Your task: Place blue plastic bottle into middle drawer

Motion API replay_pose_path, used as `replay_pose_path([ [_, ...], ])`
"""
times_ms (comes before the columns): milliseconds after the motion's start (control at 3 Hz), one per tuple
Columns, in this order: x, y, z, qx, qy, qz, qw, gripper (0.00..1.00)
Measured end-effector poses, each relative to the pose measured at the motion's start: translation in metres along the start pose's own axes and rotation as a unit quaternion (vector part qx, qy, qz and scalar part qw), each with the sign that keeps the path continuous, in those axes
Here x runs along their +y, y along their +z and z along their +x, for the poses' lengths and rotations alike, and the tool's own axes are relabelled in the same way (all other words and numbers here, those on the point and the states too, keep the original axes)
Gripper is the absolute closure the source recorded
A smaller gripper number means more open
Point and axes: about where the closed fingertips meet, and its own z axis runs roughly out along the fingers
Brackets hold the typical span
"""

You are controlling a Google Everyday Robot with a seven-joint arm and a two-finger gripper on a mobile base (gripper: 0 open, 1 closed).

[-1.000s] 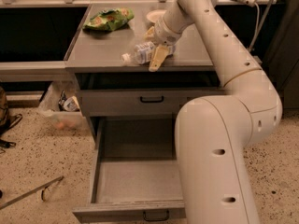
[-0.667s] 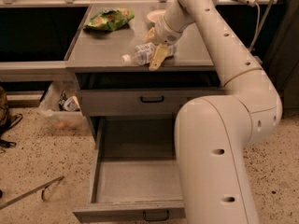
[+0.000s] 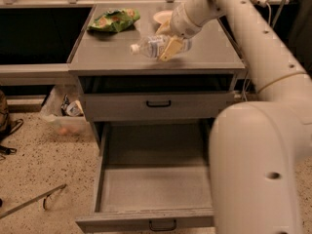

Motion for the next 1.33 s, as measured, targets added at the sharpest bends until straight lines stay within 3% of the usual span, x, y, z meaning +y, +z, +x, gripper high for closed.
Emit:
replay_pose_path([
  [333, 0.005, -0.067, -0.022, -0.055, 0.006, 0.081, 0.9952, 1.0],
  [667, 0.016, -0.072, -0.013, -0.069, 0.023, 0.106, 0.9917, 1.0],
  [1333, 0.02, -0.06, -0.013, -0.072, 0.035, 0.111, 0.9906, 1.0],
])
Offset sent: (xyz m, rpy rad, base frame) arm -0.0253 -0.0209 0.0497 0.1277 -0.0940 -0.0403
